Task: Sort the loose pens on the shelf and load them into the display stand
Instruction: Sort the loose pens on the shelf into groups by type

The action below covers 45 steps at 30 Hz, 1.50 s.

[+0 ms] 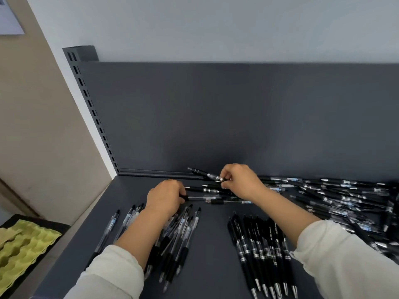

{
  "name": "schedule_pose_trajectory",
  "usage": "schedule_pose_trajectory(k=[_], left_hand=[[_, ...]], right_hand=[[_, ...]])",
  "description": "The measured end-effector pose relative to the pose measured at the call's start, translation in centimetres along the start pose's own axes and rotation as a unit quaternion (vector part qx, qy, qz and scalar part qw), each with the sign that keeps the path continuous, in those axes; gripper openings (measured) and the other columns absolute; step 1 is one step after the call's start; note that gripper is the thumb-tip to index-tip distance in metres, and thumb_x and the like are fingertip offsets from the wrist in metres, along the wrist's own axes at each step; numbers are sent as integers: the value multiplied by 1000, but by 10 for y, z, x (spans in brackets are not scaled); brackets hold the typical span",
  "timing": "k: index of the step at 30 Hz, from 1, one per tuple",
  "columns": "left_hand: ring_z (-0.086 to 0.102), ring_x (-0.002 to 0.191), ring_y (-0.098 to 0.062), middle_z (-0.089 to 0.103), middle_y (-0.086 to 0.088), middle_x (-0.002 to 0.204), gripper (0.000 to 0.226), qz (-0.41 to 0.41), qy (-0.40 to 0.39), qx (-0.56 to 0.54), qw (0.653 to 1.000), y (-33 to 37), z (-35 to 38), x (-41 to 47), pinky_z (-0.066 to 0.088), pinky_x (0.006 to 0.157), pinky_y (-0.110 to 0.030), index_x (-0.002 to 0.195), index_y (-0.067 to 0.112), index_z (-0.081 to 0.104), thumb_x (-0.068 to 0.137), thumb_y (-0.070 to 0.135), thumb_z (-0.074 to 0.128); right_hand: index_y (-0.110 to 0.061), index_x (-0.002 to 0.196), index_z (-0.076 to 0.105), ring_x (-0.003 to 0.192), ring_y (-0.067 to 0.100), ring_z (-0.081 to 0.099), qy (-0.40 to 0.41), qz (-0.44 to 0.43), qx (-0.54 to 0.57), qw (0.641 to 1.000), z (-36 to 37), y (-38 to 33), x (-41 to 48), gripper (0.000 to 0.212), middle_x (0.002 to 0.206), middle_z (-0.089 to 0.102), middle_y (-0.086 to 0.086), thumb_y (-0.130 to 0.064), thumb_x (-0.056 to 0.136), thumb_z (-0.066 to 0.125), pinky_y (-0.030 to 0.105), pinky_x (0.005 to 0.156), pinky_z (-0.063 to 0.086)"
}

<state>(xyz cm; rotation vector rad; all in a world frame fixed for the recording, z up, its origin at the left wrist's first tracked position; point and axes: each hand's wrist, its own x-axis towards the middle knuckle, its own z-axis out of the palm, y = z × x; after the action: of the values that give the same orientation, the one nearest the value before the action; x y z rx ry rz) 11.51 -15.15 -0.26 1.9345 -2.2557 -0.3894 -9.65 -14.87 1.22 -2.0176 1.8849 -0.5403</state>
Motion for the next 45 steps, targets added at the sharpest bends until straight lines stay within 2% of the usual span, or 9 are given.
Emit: schedule_pose_trajectory(k=[4, 12, 16, 20, 24, 29, 33, 38, 45], left_hand=[[60, 102, -15, 66, 7, 110, 19, -14, 14, -33, 999, -7, -8, -4, 45, 82, -29, 104, 28, 65, 86, 22, 66], [61, 92, -13, 64, 10, 90, 12, -11, 39, -151, 988, -14, -20, -17, 52, 85, -36, 93, 27, 68, 83, 20, 70], [62, 97, -13, 68, 6, 102, 20, 5, 54, -171, 984, -13, -28, -24, 50, 90, -34, 105, 23, 70, 86, 19, 68], [60, 102, -15, 67, 4, 106, 21, -2, 57, -155, 986, -11, -31, -32, 48, 93, -36, 111, 23, 68, 91, 23, 60], [58, 93, -14, 65, 4, 97, 19, -38, 38, -189, 980, -10, -33, -46, 45, 80, -27, 107, 21, 67, 94, 27, 54], [60, 90, -9, 66, 7, 93, 14, -59, -4, -226, 972, -10, -31, -78, 44, 76, -23, 95, 25, 70, 91, 33, 59], [59, 75, -5, 68, 7, 86, 18, -73, 44, -166, 982, -13, -22, -110, 42, 61, -18, 100, 22, 72, 91, 31, 60], [58, 74, -11, 65, 3, 85, 22, -62, 92, -113, 987, -13, -2, -139, 43, 67, -18, 106, 16, 71, 88, 26, 63], [58, 95, -17, 56, 2, 109, 35, -62, 114, -50, 990, -9, 6, -144, 51, 77, -32, 120, 23, 62, 87, 34, 64]], right_hand=[[-16, 109, 60, 101, 24, 57, -56, -12, -111, 992, 15, -6, 2, 22, 113, 60, 6, -15, 87, 63, 32, 80, 47], [-9, 113, 61, 112, 29, 47, -53, -54, -226, 971, 28, -3, 6, 24, 114, 56, 11, -7, 90, 54, 37, 86, 46], [-9, 122, 55, 115, 29, 43, -34, -10, -133, 990, 19, 2, 3, 29, 119, 53, 11, -21, 97, 48, 40, 91, 43], [-10, 112, 58, 86, 19, 53, -6, 49, 86, 995, -9, -3, -7, 21, 96, 60, 6, -21, 97, 48, 29, 69, 42], [-13, 112, 60, 102, 14, 60, -20, 84, 316, 945, -28, -5, -28, 19, 106, 68, 1, -15, 95, 52, 26, 88, 41], [-11, 114, 62, 103, 17, 62, -32, 99, 329, 939, -25, -1, -49, 25, 104, 68, 4, -17, 90, 62, 29, 93, 46], [-21, 92, 68, 94, 14, 64, -40, 87, 320, 942, -18, -3, -66, 7, 94, 71, 0, -17, 88, 64, 31, 92, 46], [-21, 89, 67, 93, 13, 63, -56, 85, 344, 933, -10, -9, -83, 6, 95, 71, 0, -16, 88, 64, 27, 89, 46], [-17, 96, 69, 100, 16, 64, -97, 94, 391, 911, -9, -3, -105, 10, 97, 73, -1, -19, 87, 65, 33, 93, 48]])
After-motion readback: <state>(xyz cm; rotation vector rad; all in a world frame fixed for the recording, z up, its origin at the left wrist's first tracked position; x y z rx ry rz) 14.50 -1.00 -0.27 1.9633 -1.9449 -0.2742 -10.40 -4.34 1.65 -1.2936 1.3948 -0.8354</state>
